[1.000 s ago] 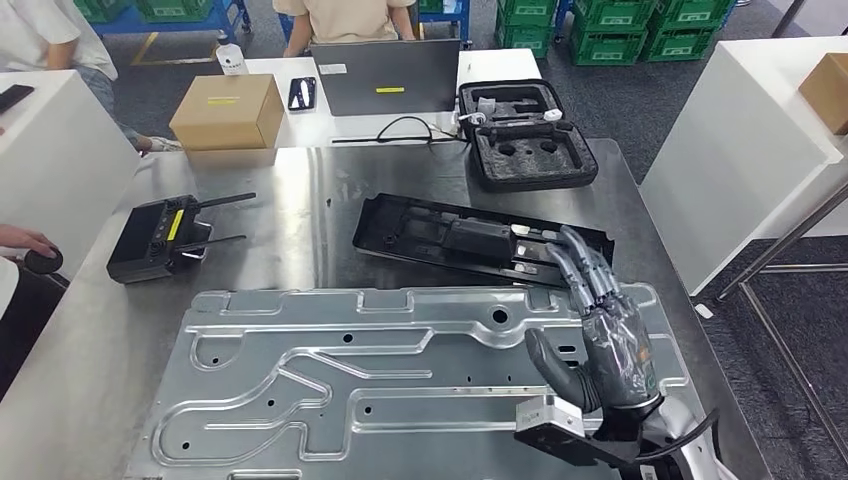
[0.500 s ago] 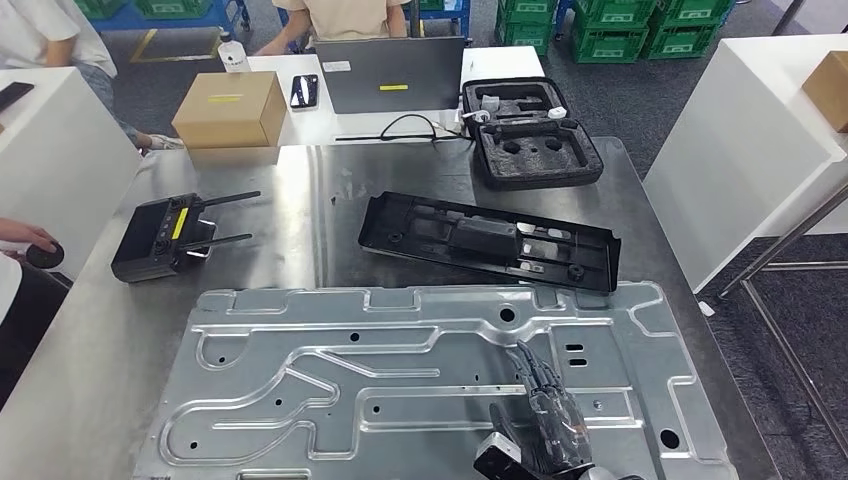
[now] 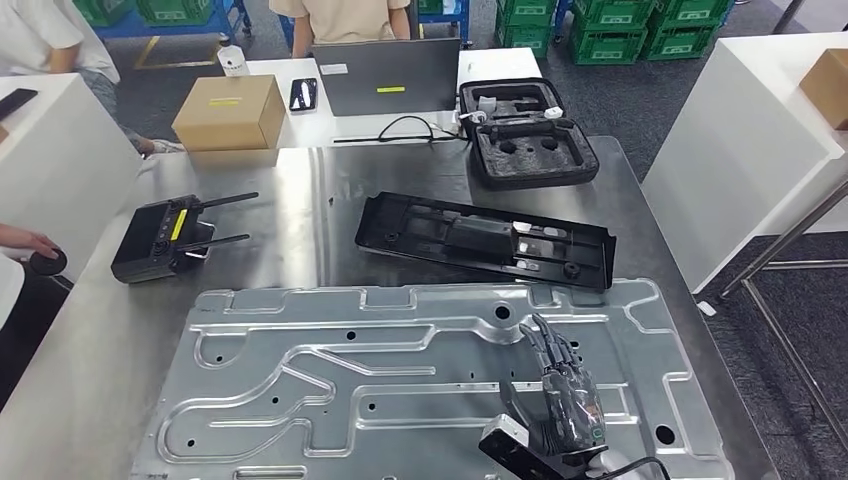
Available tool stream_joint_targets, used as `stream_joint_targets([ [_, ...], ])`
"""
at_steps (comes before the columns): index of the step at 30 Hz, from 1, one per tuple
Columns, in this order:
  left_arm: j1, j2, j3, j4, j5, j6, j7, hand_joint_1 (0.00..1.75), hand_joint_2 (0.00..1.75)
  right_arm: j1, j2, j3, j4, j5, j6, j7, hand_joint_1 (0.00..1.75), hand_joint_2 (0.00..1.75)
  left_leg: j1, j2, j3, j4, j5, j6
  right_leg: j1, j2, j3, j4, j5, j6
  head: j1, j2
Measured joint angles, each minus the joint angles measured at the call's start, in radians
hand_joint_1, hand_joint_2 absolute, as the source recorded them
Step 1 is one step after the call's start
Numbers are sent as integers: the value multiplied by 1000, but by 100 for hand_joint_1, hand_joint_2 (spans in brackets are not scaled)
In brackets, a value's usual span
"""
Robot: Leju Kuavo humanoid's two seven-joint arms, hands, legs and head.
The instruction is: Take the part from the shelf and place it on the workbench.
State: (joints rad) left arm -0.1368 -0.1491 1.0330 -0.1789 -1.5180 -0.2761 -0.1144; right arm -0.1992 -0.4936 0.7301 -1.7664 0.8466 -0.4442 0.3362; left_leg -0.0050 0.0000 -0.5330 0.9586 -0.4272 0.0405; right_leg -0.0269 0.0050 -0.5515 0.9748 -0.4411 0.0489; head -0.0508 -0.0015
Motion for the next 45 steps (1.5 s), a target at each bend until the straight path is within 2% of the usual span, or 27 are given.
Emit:
stream_joint_targets([
  [2, 1, 0, 0, 0, 0, 0, 0, 0, 0, 0, 0, -2, -10, 3, 0, 0, 0, 0, 3, 0, -9, 13, -14, -9, 0, -2, -9, 0, 8, -14, 0, 0],
  [3, 2, 0, 0, 0, 0, 0, 0, 0, 0, 0, -1, -4, -15, 3, 0, -1, 0, 0, 5, -1, -22, 44, -41, -15, -2, -3, -15, 0, 14, -22, 0, 0],
  [6, 2, 0, 0, 0, 0, 0, 2, 0, 0, 1, -5, -10, -25, 4, 1, -1, 0, 0, 10, 0, -89, 238, -167, -29, 0, -4, -41, 0, 33, -35, 0, 0],
  [7, 2, 0, 0, 0, 0, 0, 3, 0, 0, 3, -5, -11, -27, 4, 1, -2, 0, 0, 11, 0, -100, 286, -190, -31, 1, -4, -50, 0, 40, -35, 0, 0],
  [8, 3, 0, 0, 0, 0, 0, 3, 0, 0, 5, -6, -12, -28, 3, 1, -2, 0, 0, 11, 0, -92, 295, -194, -30, 2, -4, -59, 0, 47, -35, 0, 0],
  [9, 3, 0, 0, 0, 0, 0, 3, 0, 0, 6, -6, -13, -30, 3, 2, -2, 0, 0, 10, -1, -62, 260, -181, -26, 3, -4, -67, 0, 55, -34, 0, 0],
  [12, -2, 1, 0, 0, -1, -1, 3, 0, 0, 7, -6, -18, -39, 3, 2, -2, 0, 0, 0, -1, 82, 22, -110, -4, 5, -3, -85, -1, 79, -26, 0, 0],
  [14, -5, 2, 0, 0, -1, -2, 3, 0, 0, 7, -7, -21, -43, 1, 2, -3, 0, 0, -10, -2, 110, -39, -91, 6, 2, -5, -88, -5, 94, -14, -1, 0],
  [17, -3, 2, 0, 0, -1, -2, 1, 0, 0, 10, -7, -23, -45, 0, 2, -6, 0, 0, -10, 1, 94, -46, -54, 21, -2, -5, -93, -14, 104, 4, -2, 0],
  [19, -4, 2, 0, 0, -2, 2, -2, 0, 0, 15, -9, -24, -46, 0, 1, -7, 0, 0, -6, 4, 74, -55, -22, 33, -3, -4, -116, 41, 31, 8, -2, 0],
  [21, -3, 1, 0, 0, -2, 8, -3, 0, 0, 20, -11, -24, -47, 0, 0, -6, 0, 0, -7, 6, 47, -55, 1, 37, -2, -4, -147, 173, -79, 12, -1, 0],
  [22, -1, 1, 0, 0, -2, 9, -3, 0, 0, 23, -12, -24, -47, 0, -1, -6, 0, 0, -7, 7, 33, -54, 11, 36, -2, -4, -155, 238, -108, 15, -1, 0],
  [23, 0, 0, 0, 0, -2, 9, -3, 0, 0, 26, -12, -24, -47, 0, -1, -6, 0, 0, -7, 8, 19, -52, 21, 34, -2, -4, -150, 278, -113, 18, -1, 0],
  [24, 1, 0, 0, 0, -2, 9, -4, 0, 0, 29, -13, -24, -47, 0, -2, -6, 0, 0, -6, 10, 6, -50, 30, 32, -3, -4, -129, 283, -96, 20, -1, 0],
  [26, 1, 0, 0, 0, -3, 9, -4, 0, 0, 32, -14, -25, -49, 0, -4, -5, 0, 0, -4, 11, -19, -38, 44, 24, -6, -5, -37, 187, -49, 24, -1, 0],
  [28, 0, 0, 0, 0, -3, 9, -4, 0, 0, 32, -15, -26, -52, 0, -7, -3, 0, 0, -6, 11, -42, -16, 51, 14, -6, -3, 63, 46, -52, 24, -1, 0],
  [30, 0, 0, 1, 0, -3, 9, -4, 0, 0, 34, -15, -29, -55, 0, -10, 1, 0, 0, -9, 11, -56, -2, 60, 4, -1, -1, 95, -15, -72, 12, -2, 0],
  [32, 2, 0, 1, 0, -3, 9, -2, 0, 0, 40, -15, -31, -58, 0, -16, 7, 0, 0, -5, 9, -63, 6, 62, -5, -1, -6, 84, -14, -64, -7, -3, 0],
  [33, 3, 0, 1, 0, -3, 9, -1, 0, 0, 43, -15, -32, -59, 0, -20, 9, 0, 0, -2, 9, -72, 25, 42, -11, 0, -8, 78, -14, -57, -17, -3, 0],
  [35, 5, 0, 0, 0, -3, 9, 0, 0, 0, 48, -16, -34, -59, 0, -26, 13, 0, 0, 4, 7, -107, 124, -44, -22, 1, -12, 58, -14, -40, -31, -3, 0],
  [37, 6, 0, 0, 0, -3, 9, 0, 0, 0, 55, -17, -35, -59, 1, -31, 16, 0, 0, 6, 8, -144, 258, -125, -29, 4, -12, 33, -13, -22, -36, -4, 0],
  [38, 5, 0, 0, 0, -3, 9, 2, 0, 0, 60, -19, -36, -59, 0, -37, 20, 0, 0, 7, 8, -146, 295, -135, -29, 6, -11, 22, -13, -14, -36, -4, 0],
  [39, 5, 0, 0, 0, -2, 9, 4, 0, 0, 68, -20, -39, -60, -2, -45, 26, 0, 0, 7, 7, -130, 296, -126, -26, 7, -11, 12, -13, -6, -36, -4, 0],
  [40, 5, 0, 0, 0, -2, 9, 7, 0, 0, 77, -23, -44, -60, -7, -58, 35, 0, 0, 5, 7, -95, 257, -101, -22, 9, -10, 3, -13, 1, -35, -3, 0],
  [41, 5, 0, 0, 0, -2, 9, 9, 0, 0, 87, -27, -51, -61, -14, -73, 43, 0, 0, 3, 6, -44, 184, -73, -13, 11, -10, -3, -13, 7, -34, -3, 0],
  [43, 3, 1, 0, 0, -1, 9, 9, 0, 0, 107, -36, -68, -64, -32, -102, 53, 0, 0, -4, 5, 51, 32, -47, 4, 13, -11, -12, -14, 18, -28, -3, 0],
  [45, 2, 1, 0, 0, 0, 9, 9, 0, 0, 126, -47, -82, -66, -51, -122, 53, 0, 0, -11, 3, 83, -33, -49, 12, 11, -14, -16, -17, 30, -18, -3, 0],
])
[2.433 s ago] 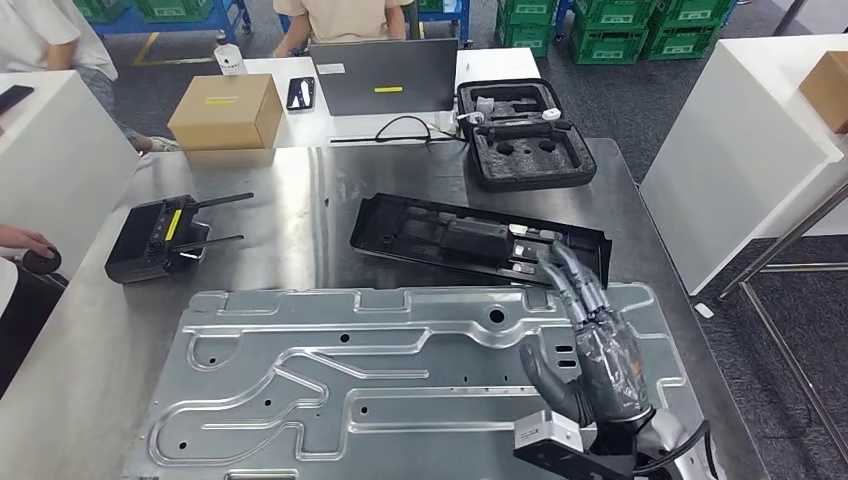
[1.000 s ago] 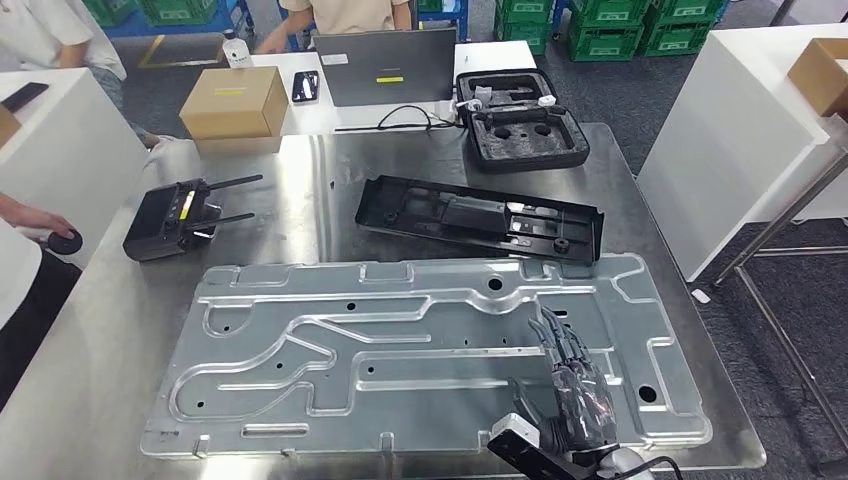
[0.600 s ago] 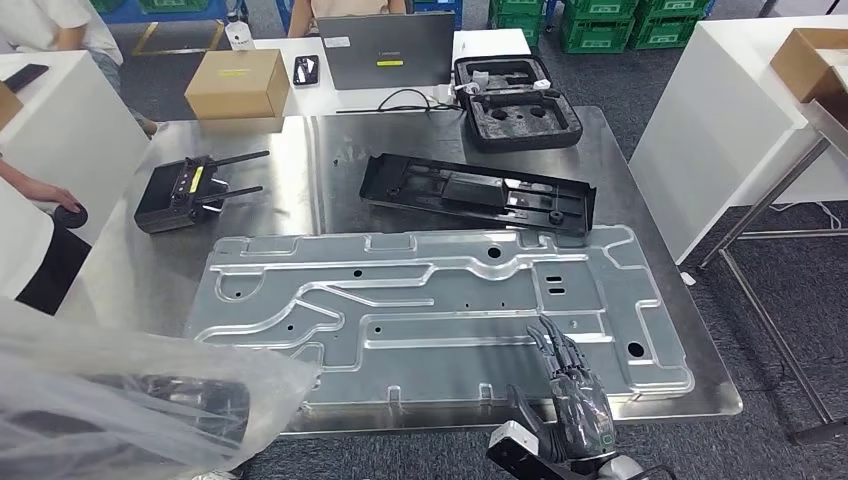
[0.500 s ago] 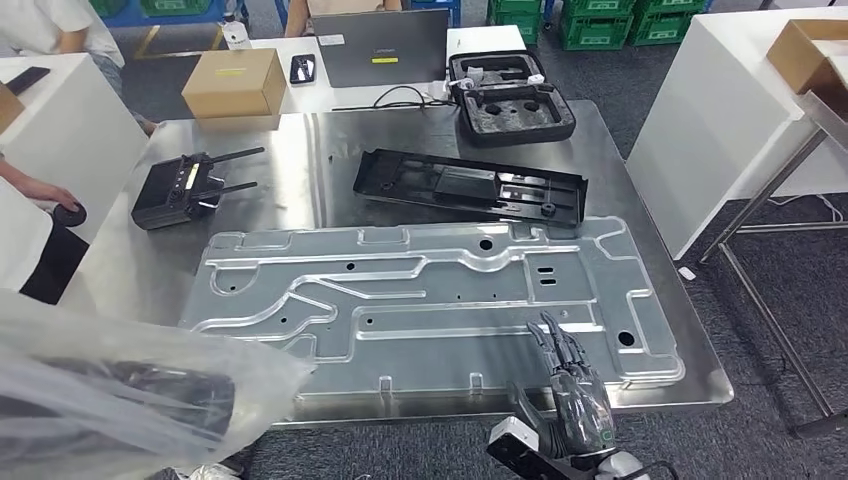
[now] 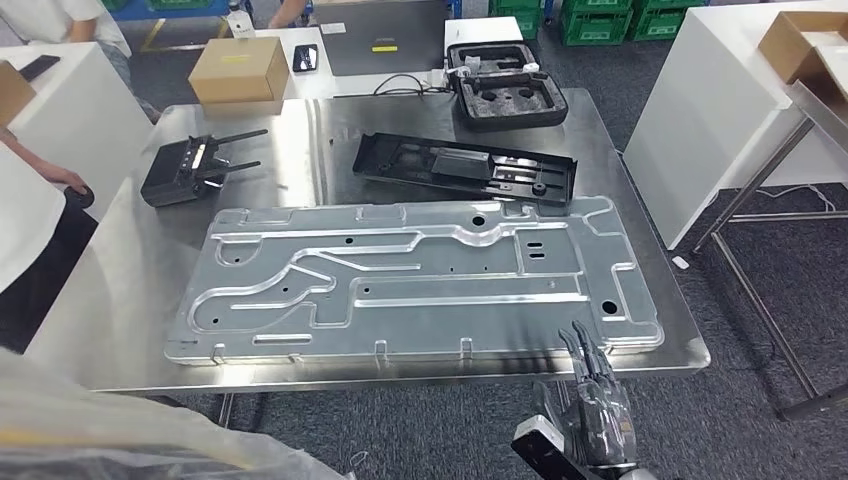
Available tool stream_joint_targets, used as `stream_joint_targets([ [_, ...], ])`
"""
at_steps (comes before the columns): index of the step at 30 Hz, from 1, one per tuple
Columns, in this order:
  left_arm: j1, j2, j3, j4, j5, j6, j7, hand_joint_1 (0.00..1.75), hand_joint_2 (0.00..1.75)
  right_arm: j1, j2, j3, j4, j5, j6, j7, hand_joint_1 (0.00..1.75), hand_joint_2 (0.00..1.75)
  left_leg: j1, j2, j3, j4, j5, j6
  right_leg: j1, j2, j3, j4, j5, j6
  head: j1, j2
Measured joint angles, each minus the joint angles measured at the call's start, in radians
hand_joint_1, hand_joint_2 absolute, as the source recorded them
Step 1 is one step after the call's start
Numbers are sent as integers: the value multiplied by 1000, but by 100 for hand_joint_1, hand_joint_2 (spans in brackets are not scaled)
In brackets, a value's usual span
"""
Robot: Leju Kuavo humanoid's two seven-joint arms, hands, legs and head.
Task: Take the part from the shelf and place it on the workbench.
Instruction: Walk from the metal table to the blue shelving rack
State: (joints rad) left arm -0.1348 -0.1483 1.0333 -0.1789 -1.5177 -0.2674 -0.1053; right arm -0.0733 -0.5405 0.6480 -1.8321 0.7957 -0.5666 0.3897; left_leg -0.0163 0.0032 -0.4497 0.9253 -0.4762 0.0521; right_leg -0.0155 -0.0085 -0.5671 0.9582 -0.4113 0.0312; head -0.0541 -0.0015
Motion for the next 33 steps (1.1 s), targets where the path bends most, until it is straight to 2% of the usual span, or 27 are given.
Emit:
stream_joint_targets([
  [2, 2, 0, 2, 0, 2, 0, 2, 0, 0, 16, -8, -8, 0, -16, -8, -2, 0, 0, 0, 2, -6, -11, 14, 5, -3, 0, -2, -2, 9, 12, 0, 0],
  [3, 2, 0, 3, 0, 2, 0, 3, 0, 0, 22, -9, -10, 2, -23, -10, -4, 0, 0, 2, 3, -9, -17, 24, 10, -3, 1, -10, 8, -3, 17, 0, 0],
  [4, 1, 0, 4, 0, 2, 2, 4, 0, 0, 26, -9, -10, 5, -31, -12, -6, 0, 0, 5, 4, -15, -23, 35, 16, -2, 2, -25, 38, -28, 21, 1, 0],
  [5, 0, 0, 5, 0, 2, 4, 5, 0, 0, 29, -9, -9, 11, -39, -14, -7, 0, 0, 6, 5, -22, -27, 45, 19, -2, 3, -48, 92, -68, 24, 1, 0],
  [7, -1, 0, 7, 0, 3, 8, 9, 0, 0, 34, -9, -8, 28, -60, -22, -8, 0, 0, 5, 6, -41, -26, 59, 23, -2, 4, -100, 232, -148, 28, 2, 0],
  [8, 0, 0, 8, 0, 4, 8, 12, 0, 0, 37, -8, -7, 39, -75, -26, -8, 0, 0, 4, 6, -50, -25, 65, 22, -3, 5, -112, 279, -168, 30, 2, 0],
  [9, 1, 0, 11, 0, 4, 8, 15, 0, 0, 42, -8, -5, 50, -95, -31, -10, 0, 0, 4, 6, -58, -24, 70, 21, -4, 5, -104, 288, -167, 32, 2, 0],
  [10, 2, 0, 14, 0, 4, 8, 17, 0, 0, 48, -7, -4, 64, -123, -37, -14, 0, 0, 4, 6, -65, -22, 75, 19, -5, 5, -73, 251, -148, 33, 2, 0],
  [12, 2, 0, 20, 0, 4, 8, 17, 0, 0, 57, -6, 3, 101, -200, -54, -40, 0, 0, 4, 5, -76, -13, 80, 14, -7, 4, 26, 97, -95, 35, 2, 0],
  [13, 1, -1, 23, 0, 3, 8, 15, 0, 0, 60, -5, 8, 122, -243, -63, -62, 0, 0, 2, 5, -82, -6, 80, 10, -7, 6, 63, 32, -77, 31, 2, 0],
  [14, 0, -1, 25, 0, 3, 8, 13, 0, 0, 62, -2, 15, 149, -294, -70, -91, 0, 0, 1, 5, -88, 0, 82, 6, -6, 7, 82, -7, -69, 26, 2, 0],
  [17, 0, -1, 32, 0, 4, 8, 1, 0, 0, 69, 17, 45, 246, -438, -78, -177, 0, 0, 1, 5, -99, 8, 88, -10, -1, 7, 79, -18, -61, 7, 2, 0],
  [18, 0, -1, 34, 0, 4, 8, -4, 0, 0, 68, 26, 57, 283, -479, -79, -205, 0, 0, 3, 4, -104, 17, 80, -15, -2, 5, 76, -19, -57, 0, 2, 0],
  [19, 0, -1, 37, 0, 4, 8, -9, 0, 0, 67, 35, 68, 322, -521, -79, -233, 0, 0, 5, 3, -116, 44, 59, -22, -3, 3, 72, -20, -53, -7, 2, 0],
  [20, 0, -1, 40, 0, 4, 8, -14, 0, 0, 64, 45, 78, 363, -563, -79, -262, 0, 0, 8, 3, -136, 94, 26, -29, -5, 2, 67, -20, -48, -13, 2, 0],
  [22, 1, -1, 47, 0, 3, 8, -18, 0, 0, 58, 67, 98, 450, -643, -79, -314, 0, 0, 13, 2, -194, 239, -53, -39, -5, 0, 56, -20, -41, -18, 2, 0],
  [23, 1, -1, 51, 0, 3, 8, -18, 0, 0, 55, 78, 108, 495, -680, -79, -338, 0, 0, 14, 3, -216, 300, -77, -42, -5, 0, 52, -20, -38, -19, 2, 0],
  [24, 2, -1, 53, 0, 3, 8, -17, 0, 0, 53, 88, 116, 539, -712, -80, -358, 0, 0, 15, 3, -223, 326, -82, -43, -5, 0, 48, -20, -35, -18, 2, 0],
  [25, 2, -1, 56, 0, 3, 8, -16, 0, 0, 50, 99, 124, 582, -741, -81, -378, 0, 0, 16, 2, -207, 309, -68, -41, -5, 0, 46, -19, -33, -17, 1, 0],
  [27, 1, -1, 65, 0, 3, 8, -12, 0, 0, 39, 120, 136, 667, -784, -82, -411, 0, 0, 15, 2, -124, 165, -4, -33, -5, 1, 46, -20, -29, -13, 1, 0],
  [28, -1, -1, 69, 0, 2, 8, -10, 0, 0, 32, 130, 140, 712, -803, -82, -426, 0, 0, 13, 1, -82, 87, 21, -28, -3, 2, 45, -19, -28, -10, 1, 0],
  [29, -2, -1, 73, 0, 2, 8, -8, 0, 0, 25, 140, 144, 757, -821, -81, -439, 0, 0, 10, 0, -55, 32, 36, -23, -2, 3, 42, -18, -25, -6, 2, 0],
  [30, -3, -1, 77, 0, 1, 8, -6, 0, 0, 19, 149, 147, 802, -840, -79, -450, 0, 0, 8, -1, -44, 5, 40, -20, -1, 3, 40, -17, -23, -1, 2, 0],
  [33, -2, -1, 83, 0, 0, 8, 3, 0, 0, 6, 172, 153, 930, -904, -57, -477, 0, 0, 7, -1, -50, -3, 50, -5, -2, 4, 33, -14, -19, 16, 2, 0],
])
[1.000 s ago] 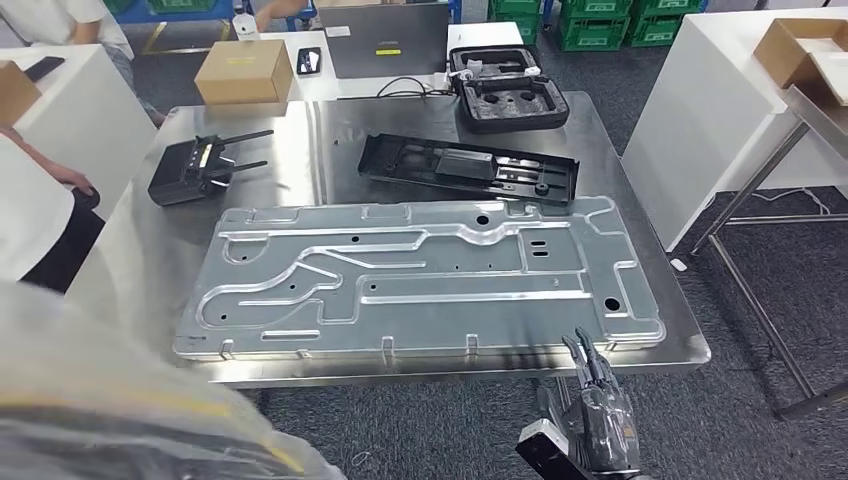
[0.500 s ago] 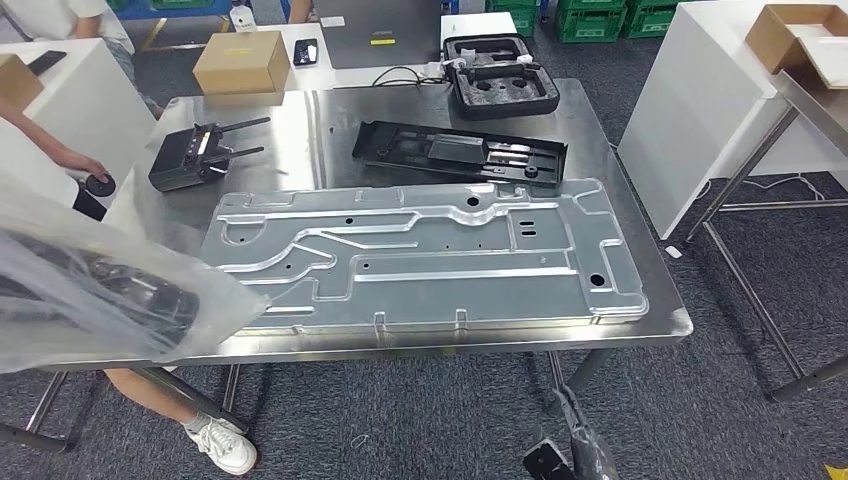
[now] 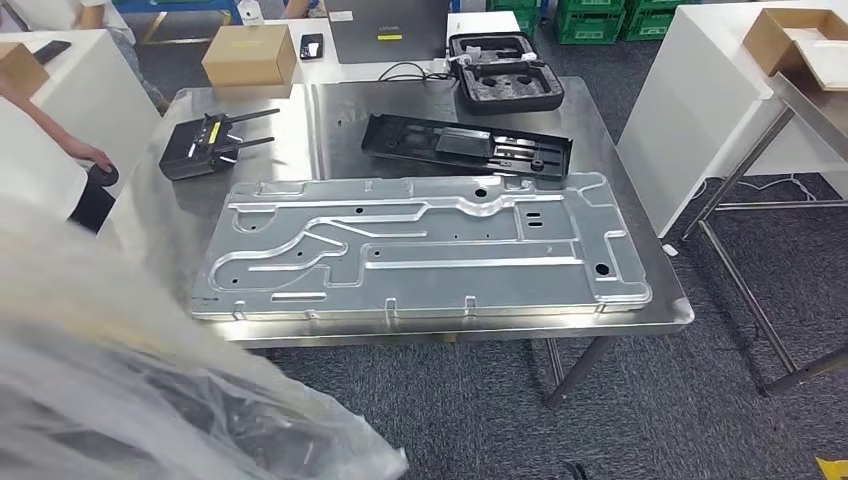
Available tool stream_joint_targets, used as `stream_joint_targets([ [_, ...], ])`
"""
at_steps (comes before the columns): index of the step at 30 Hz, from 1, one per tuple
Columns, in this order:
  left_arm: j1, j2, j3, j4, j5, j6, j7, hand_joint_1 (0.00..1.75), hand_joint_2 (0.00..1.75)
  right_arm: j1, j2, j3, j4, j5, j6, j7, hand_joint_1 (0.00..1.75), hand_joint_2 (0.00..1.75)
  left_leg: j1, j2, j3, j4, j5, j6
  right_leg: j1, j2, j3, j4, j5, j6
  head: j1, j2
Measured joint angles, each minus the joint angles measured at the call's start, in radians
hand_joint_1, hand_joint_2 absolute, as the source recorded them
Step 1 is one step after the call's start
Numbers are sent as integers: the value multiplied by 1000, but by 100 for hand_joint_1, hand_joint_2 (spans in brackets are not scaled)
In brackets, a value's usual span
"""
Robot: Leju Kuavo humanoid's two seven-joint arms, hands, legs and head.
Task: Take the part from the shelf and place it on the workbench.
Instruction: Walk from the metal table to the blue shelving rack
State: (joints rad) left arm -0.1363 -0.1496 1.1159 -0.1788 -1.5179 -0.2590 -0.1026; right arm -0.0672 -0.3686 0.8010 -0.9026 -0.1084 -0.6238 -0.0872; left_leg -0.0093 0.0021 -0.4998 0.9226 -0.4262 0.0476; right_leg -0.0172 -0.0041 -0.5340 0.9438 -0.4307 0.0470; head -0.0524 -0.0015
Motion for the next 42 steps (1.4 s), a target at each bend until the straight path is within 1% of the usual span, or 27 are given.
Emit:
stream_joint_targets([
  [2, -2, 0, 2, 0, -1, 0, 5, 0, 0, -4, 16, 1, 77, -47, 33, -14, 0, 0, 3, 1, -7, -7, 14, 16, -2, 2, -23, 55, -47, 6, 0, 0],
  [4, -2, 0, 6, 0, -2, 0, 9, 0, 0, -5, 37, 2, 157, -96, 76, -21, 0, 0, 0, 2, -21, -8, 26, 25, -3, 3, -76, 191, -134, 9, 1, 0],
  [5, -2, 0, 9, 0, -3, 0, 12, 0, 0, -5, 47, 2, 196, -119, 99, -21, 0, 0, -2, 3, -30, -7, 32, 28, -4, 3, -101, 260, -167, 11, 1, 0],
  [6, -1, 0, 12, 0, -3, 0, 15, 0, 0, -5, 58, 2, 231, -140, 121, -19, 0, 0, -4, 3, -38, -6, 37, 28, -4, 3, -111, 299, -181, 12, 1, 0],
  [7, 0, 0, 14, 0, -3, 0, 18, 0, 0, -5, 70, 2, 265, -158, 141, -14, 0, 0, -5, 2, -45, -5, 43, 27, -4, 3, -101, 299, -176, 13, 1, 0],
  [8, 0, 0, 15, 0, -3, 0, 20, 0, 0, -5, 82, 2, 297, -172, 160, -7, 0, 0, -5, 2, -52, -3, 47, 25, -4, 3, -71, 255, -154, 13, 0, 0],
  [11, -1, 0, 16, 0, -3, 0, 25, 0, 0, -8, 117, 2, 385, -194, 205, 38, 0, 0, -8, 3, -70, 13, 56, 14, -4, 5, 51, 45, -81, 7, 0, 0],
  [12, -1, 0, 16, 0, -3, 0, 25, 0, 0, -9, 129, 2, 406, -199, 219, 59, 0, 0, -9, 4, -74, 18, 59, 9, -3, 6, 68, 11, -71, 2, 0, 0],
  [15, -1, 0, 16, 0, -3, 0, 25, 0, 0, -11, 161, 2, 462, -211, 249, 110, 0, 0, -5, 5, -81, 26, 65, -7, 3, 7, 62, 5, -57, -20, 0, 0],
  [17, 0, 0, 16, 0, -3, 0, 23, 0, 0, -15, 180, 2, 492, -216, 261, 128, 0, 0, 0, 3, -103, 76, 20, -20, 1, 4, 49, 4, -42, -35, -1, 0],
  [20, 0, 0, 16, 0, -3, 0, 16, 0, 0, -18, 200, 2, 521, -217, 271, 140, 0, 0, 7, 2, -169, 276, -116, -38, 0, 2, 15, 5, -17, -43, -1, 0],
  [21, 0, 0, 16, 0, -3, 0, 13, 0, 0, -18, 205, 2, 530, -217, 275, 145, 0, 0, 8, 2, -177, 322, -140, -40, 1, 2, 4, 5, -9, -42, -1, 0],
  [22, 1, 0, 16, 0, -3, 0, 10, 0, 0, -19, 211, 2, 539, -217, 280, 151, 0, 0, 9, 2, -162, 328, -145, -39, 1, 2, -6, 5, -2, -41, -1, 0],
  [23, 0, 0, 16, 0, -3, 0, 7, 0, 0, -19, 217, 2, 547, -217, 285, 158, 0, 0, 9, 2, -125, 289, -132, -37, 1, 2, -14, 6, 5, -40, -1, 0],
  [25, -2, 0, 16, 0, -3, 0, 5, 0, 0, -23, 230, 2, 560, -217, 293, 173, 0, 0, 6, 2, -10, 122, -85, -26, 1, 2, -25, 5, 17, -36, -1, 0],
  [26, -4, 1, 16, 0, -3, 0, 5, 0, 0, -24, 236, 2, 566, -217, 294, 180, 0, 0, 3, 2, 34, 49, -67, -19, 1, 2, -29, 5, 23, -32, -1, 0],
  [27, -6, 1, 16, 0, -3, 0, 5, 0, 0, -26, 241, 2, 572, -217, 295, 185, 0, 0, -1, 2, 60, 3, -57, -14, 2, 2, -32, 6, 28, -27, -2, 0],
  [30, -5, 2, 16, 0, -3, 0, 7, 0, 0, -27, 254, 2, 586, -217, 295, 192, 0, 0, -6, 4, 60, -17, -40, 0, 1, 1, -36, 4, 43, -8, -4, 0],
  [31, -5, 2, 16, 0, -3, 0, 11, 0, 0, -28, 256, 2, 591, -217, 295, 193, 0, 0, -4, 5, 54, -20, -31, 7, 0, 2, -41, 11, 36, -4, -4, 0],
  [32, -5, 2, 16, 0, -3, 0, 15, 0, 0, -28, 258, 2, 595, -217, 295, 194, 0, 0, -2, 6, 46, -23, -20, 15, 0, 3, -52, 34, 12, 0, -3, 0],
  [33, -5, 2, 17, 0, -3, 1, 20, 0, 0, -28, 259, 3, 599, -217, 295, 195, 0, 0, 0, 7, 36, -26, -9, 21, -1, 4, -70, 81, -31, 3, -2, 0],
  [35, -5, 2, 17, 0, -3, 4, 29, 0, 0, -28, 263, 3, 604, -217, 292, 195, 0, 0, -1, 8, 15, -26, 7, 28, -2, 5, -114, 221, -130, 8, 0, 0],
  [36, -4, 2, 17, 0, -3, 5, 33, 0, 0, -28, 265, 3, 607, -218, 290, 194, 0, 0, -2, 8, 4, -25, 15, 27, -2, 5, -127, 281, -157, 11, 1, 0],
  [37, -3, 2, 17, 0, -3, 4, 37, 0, 0, -28, 267, 3, 610, -221, 289, 193, 0, 0, -2, 9, -5, -24, 22, 26, -3, 5, -125, 311, -161, 14, 1, 0],
  [38, -2, 2, 17, 0, -3, 4, 41, 0, 0, -28, 269, 3, 612, -223, 288, 192, 0, 0, -2, 10, -15, -23, 29, 24, -4, 4, -104, 303, -144, 15, 1, 0],
  [40, -2, 3, 17, 0, -3, 4, 44, 0, 0, -29, 272, 3, 617, -226, 287, 192, 0, 0, -1, 9, -31, -15, 39, 18, -7, 4, -9, 180, -92, 18, 1, 0],
  [42, -3, 4, 17, 0, -3, 4, 43, 0, 0, -30, 276, 3, 620, -226, 286, 193, 0, 0, -4, 9, -46, 2, 44, 9, -6, 5, 80, 37, -72, 14, 2, 0],
])
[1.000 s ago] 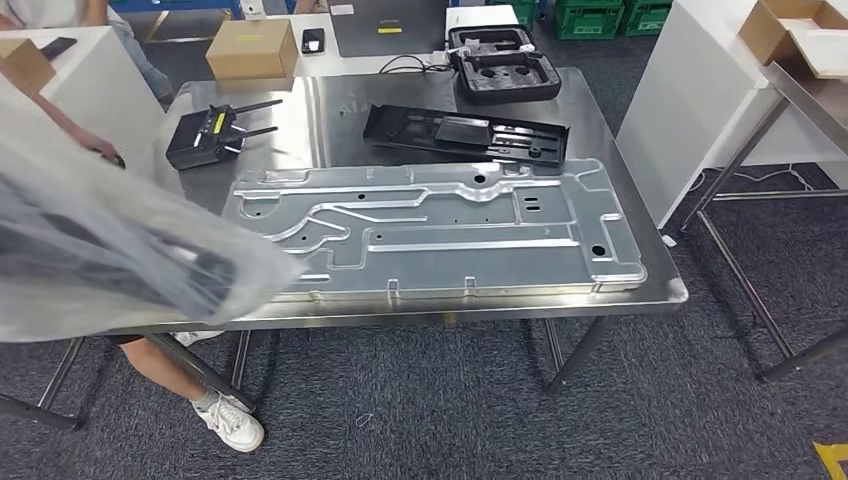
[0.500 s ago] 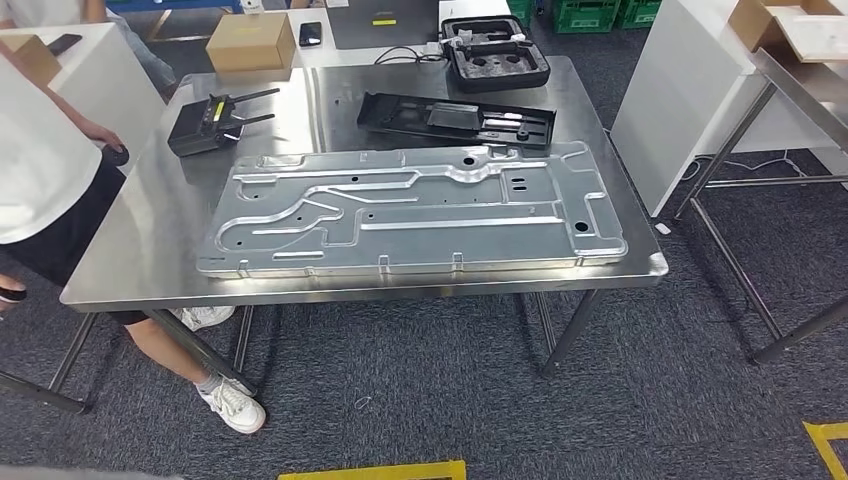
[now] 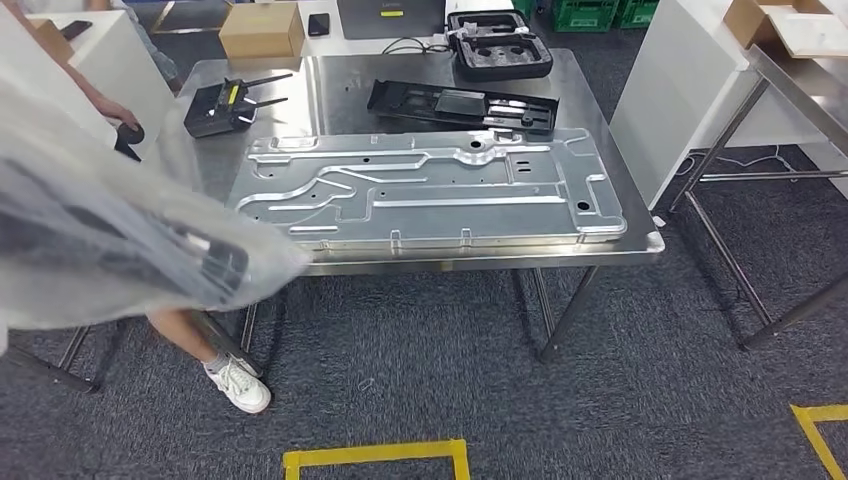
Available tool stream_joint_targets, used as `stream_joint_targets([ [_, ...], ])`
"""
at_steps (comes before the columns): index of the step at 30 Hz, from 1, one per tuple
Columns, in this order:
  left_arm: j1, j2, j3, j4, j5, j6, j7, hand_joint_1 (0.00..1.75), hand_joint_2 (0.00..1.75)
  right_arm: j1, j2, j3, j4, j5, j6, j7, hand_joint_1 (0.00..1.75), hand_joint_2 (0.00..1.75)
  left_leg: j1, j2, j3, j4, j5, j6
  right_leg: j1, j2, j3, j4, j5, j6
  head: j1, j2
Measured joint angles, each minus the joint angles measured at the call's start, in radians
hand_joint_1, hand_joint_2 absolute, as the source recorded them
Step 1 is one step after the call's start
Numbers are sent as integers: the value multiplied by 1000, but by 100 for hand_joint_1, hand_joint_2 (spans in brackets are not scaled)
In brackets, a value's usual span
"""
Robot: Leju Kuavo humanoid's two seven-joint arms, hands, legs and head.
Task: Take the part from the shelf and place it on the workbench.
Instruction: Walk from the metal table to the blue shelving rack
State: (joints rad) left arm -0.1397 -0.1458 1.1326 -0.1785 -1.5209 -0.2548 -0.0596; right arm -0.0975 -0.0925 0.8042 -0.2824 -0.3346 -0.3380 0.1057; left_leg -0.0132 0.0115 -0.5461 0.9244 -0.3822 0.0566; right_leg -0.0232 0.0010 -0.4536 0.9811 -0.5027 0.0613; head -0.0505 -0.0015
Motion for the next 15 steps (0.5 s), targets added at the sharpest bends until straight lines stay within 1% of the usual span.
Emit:
stream_joint_targets([
  [1, 0, 1, 0, 0, 0, 0, -1, 0, 0, -1, 3, 0, 2, 0, 0, 1, 0, 0, -2, 0, -6, 7, 4, -5, 2, 1, 18, -35, -2, -4, 0, 0],
  [2, 0, 2, 0, 0, 0, 0, -3, 0, 0, -1, 5, 0, 4, 0, -1, 1, 0, 0, -3, 1, -11, 11, 8, -11, 4, 3, 19, -46, -3, -10, -1, 0],
  [3, 0, 3, 0, 0, 0, 0, -4, 0, 0, -1, 8, 0, 6, 0, -1, 2, 0, 0, -1, 0, -14, 14, 12, -17, 4, 2, 13, -45, 0, -19, -1, 0],
  [4, 0, 5, 0, 0, 0, 0, -7, 0, 0, -1, 11, 0, 7, 0, 0, 4, 0, 0, 1, -1, -18, 22, 6, -23, 3, 1, 9, -46, 5, -27, -2, 0],
  [5, 1, 7, 0, 0, 0, 0, -10, 0, 0, -2, 13, 0, 9, 0, 2, 6, 0, 0, 4, -2, -27, 44, -16, -29, 2, -1, 4, -47, 11, -36, -2, 0],
  [6, 2, 9, 0, 0, 0, -1, -14, 0, 0, -3, 15, 1, 11, 1, 6, 10, 0, 0, 7, -3, -43, 87, -53, -36, 0, -4, -4, -47, 18, -45, -2, 0],
  [7, 2, 10, 0, 0, 0, -1, -18, 0, 0, -4, 16, 1, 12, 2, 10, 13, 0, 0, 10, -4, -65, 151, -101, -44, 1, -5, -13, -47, 26, -50, -3, 0],
  [8, 2, 11, 0, 0, 0, -2, -21, 0, 0, -4, 17, 2, 13, 4, 12, 16, 0, 0, 13, -4, -89, 225, -146, -49, 1, -6, -23, -47, 33, -54, -3, 0],
  [9, 2, 12, 0, 0, 0, -3, -23, 0, 0, -3, 18, 2, 13, 5, 13, 18, 0, 0, 15, -4, -106, 288, -175, -53, 2, -6, -34, -46, 41, -54, -3, 0],
  [10, 3, 13, 0, 0, 0, -3, -24, 0, 0, -3, 18, 3, 14, 6, 13, 17, 0, 0, 16, -4, -108, 321, -184, -55, 2, -7, -43, -46, 48, -54, -3, 0],
  [11, 3, 14, 0, 0, 0, -3, -24, 0, 0, -2, 19, 3, 14, 6, 12, 15, 0, 0, 16, -4, -92, 315, -173, -54, 2, -6, -52, -46, 54, -53, -3, 0],
  [12, 3, 15, 0, 0, 0, -3, -22, 0, 0, -2, 20, 3, 14, 6, 12, 13, 0, 0, 16, -4, -55, 267, -147, -52, 2, -6, -58, -45, 60, -51, -3, 0],
  [13, 2, 16, 0, 0, 0, -3, -20, 0, 0, -2, 21, 3, 14, 7, 11, 10, 0, 0, 15, -5, -2, 186, -117, -47, 2, -5, -63, -46, 66, -49, -3, 0],
  [14, 1, 17, 0, 0, 0, -3, -18, 0, 0, -3, 22, 4, 14, 8, 9, 8, 0, 0, 13, -5, 52, 99, -97, -40, 4, -4, -68, -45, 71, -45, -3, 0],
  [15, 0, 18, 0, 0, 0, -3, -16, 0, 0, -4, 23, 4, 14, 9, 7, 5, 0, 0, 11, -6, 91, 31, -84, -34, 4, -3, -71, -46, 76, -40, -3, 0],
])
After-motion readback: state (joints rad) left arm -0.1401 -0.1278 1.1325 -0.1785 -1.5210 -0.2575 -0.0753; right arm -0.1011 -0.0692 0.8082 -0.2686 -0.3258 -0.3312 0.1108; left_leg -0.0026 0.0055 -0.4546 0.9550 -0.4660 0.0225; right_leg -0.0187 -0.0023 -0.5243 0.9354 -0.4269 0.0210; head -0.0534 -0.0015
